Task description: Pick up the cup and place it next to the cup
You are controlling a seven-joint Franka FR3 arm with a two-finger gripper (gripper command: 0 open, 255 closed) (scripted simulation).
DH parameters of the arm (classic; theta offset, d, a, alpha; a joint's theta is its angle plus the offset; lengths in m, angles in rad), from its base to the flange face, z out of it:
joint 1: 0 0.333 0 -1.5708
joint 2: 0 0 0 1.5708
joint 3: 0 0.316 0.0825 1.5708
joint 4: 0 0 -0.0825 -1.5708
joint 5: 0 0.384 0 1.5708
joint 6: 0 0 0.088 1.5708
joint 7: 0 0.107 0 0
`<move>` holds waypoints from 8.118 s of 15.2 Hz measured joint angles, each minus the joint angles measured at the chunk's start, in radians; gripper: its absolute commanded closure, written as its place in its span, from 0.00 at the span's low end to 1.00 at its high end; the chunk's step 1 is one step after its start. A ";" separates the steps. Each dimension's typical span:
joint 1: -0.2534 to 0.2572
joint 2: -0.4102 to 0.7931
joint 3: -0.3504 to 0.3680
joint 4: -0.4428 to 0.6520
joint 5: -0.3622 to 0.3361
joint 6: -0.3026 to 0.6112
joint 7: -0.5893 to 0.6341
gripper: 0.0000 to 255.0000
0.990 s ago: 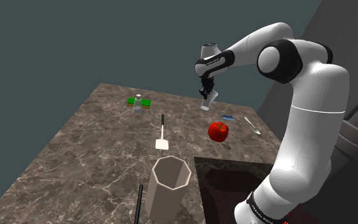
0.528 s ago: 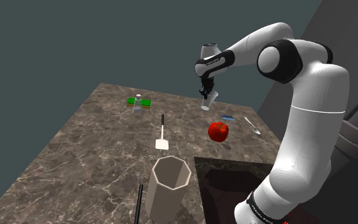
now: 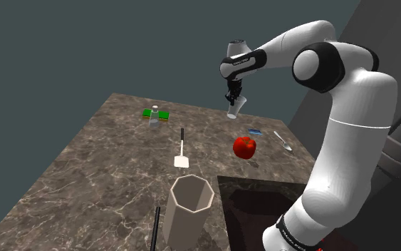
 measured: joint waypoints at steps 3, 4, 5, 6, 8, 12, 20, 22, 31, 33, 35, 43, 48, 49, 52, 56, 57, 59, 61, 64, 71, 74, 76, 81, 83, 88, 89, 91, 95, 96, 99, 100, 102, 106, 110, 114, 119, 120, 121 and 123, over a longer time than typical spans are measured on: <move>0.002 -0.016 -0.001 0.014 -0.001 -0.029 -0.007 1.00; 0.003 -0.023 -0.001 0.022 -0.001 -0.043 -0.009 1.00; 0.004 -0.026 -0.001 0.031 0.000 -0.055 -0.012 1.00; 0.002 -0.027 -0.001 0.044 0.001 -0.068 -0.018 1.00; 0.003 -0.035 -0.002 0.060 0.002 -0.092 -0.024 1.00; 0.004 -0.047 -0.002 0.097 0.003 -0.139 -0.036 1.00; 0.006 -0.059 -0.002 0.186 0.008 -0.237 -0.062 1.00; 0.006 -0.060 -0.002 0.210 0.010 -0.260 -0.067 1.00; 0.001 -0.048 -0.004 0.345 0.020 -0.379 -0.103 1.00; -0.001 -0.041 -0.004 0.384 0.024 -0.410 -0.113 1.00; -0.001 -0.035 -0.004 0.416 0.026 -0.435 -0.119 1.00; 0.016 -0.046 0.000 0.490 0.022 -0.524 -0.120 1.00; 0.100 -0.187 0.035 0.317 -0.029 -0.521 -0.008 1.00; 0.117 -0.219 0.045 0.276 -0.039 -0.519 0.020 1.00; 0.155 -0.295 0.073 0.183 -0.060 -0.520 0.087 1.00; 0.208 -0.380 0.125 0.090 -0.076 -0.544 0.189 1.00; 0.218 -0.389 0.136 0.081 -0.076 -0.551 0.210 1.00; 0.242 -0.428 0.163 0.042 -0.078 -0.566 0.258 1.00; 0.263 -0.446 0.189 0.029 -0.074 -0.586 0.303 1.00; 0.298 -0.481 0.234 -0.010 -0.065 -0.608 0.379 1.00; 0.369 -0.513 0.332 -0.031 -0.030 -0.669 0.536 1.00; 0.400 -0.520 0.375 -0.036 -0.010 -0.691 0.607 1.00; 0.422 -0.523 0.406 -0.033 0.004 -0.710 0.657 1.00; 0.473 -0.470 0.479 0.031 0.033 -0.752 0.777 1.00; 0.495 -0.458 0.508 0.042 0.046 -0.763 0.827 1.00; 0.546 -0.394 0.573 0.114 0.065 -0.797 0.944 1.00; 0.550 -0.391 0.578 0.109 0.067 -0.791 0.955 1.00; 0.552 -0.392 0.579 0.086 0.070 -0.770 0.963 1.00; 0.551 -0.398 0.578 0.026 0.073 -0.717 0.972 1.00; 0.552 -0.404 0.578 0.009 0.075 -0.705 0.974 1.00; 0.552 -0.411 0.578 -0.041 0.078 -0.663 0.981 1.00; 0.552 -0.411 0.578 -0.052 0.078 -0.653 0.983 1.00; 0.551 -0.415 0.577 -0.087 0.079 -0.622 0.987 1.00; 0.551 -0.410 0.577 -0.133 0.078 -0.571 0.996 1.00; 0.551 -0.411 0.576 -0.189 0.078 -0.516 1.005 1.00; 0.551 -0.401 0.577 -0.231 0.076 -0.467 1.016 1.00; 0.552 -0.389 0.578 -0.285 0.072 -0.403 1.031 1.00; 0.552 -0.388 0.577 -0.295 0.071 -0.391 1.032 1.00; 0.551 -0.386 0.577 -0.308 0.070 -0.377 1.035 1.00; 0.552 -0.375 0.578 -0.325 0.068 -0.350 1.044 1.00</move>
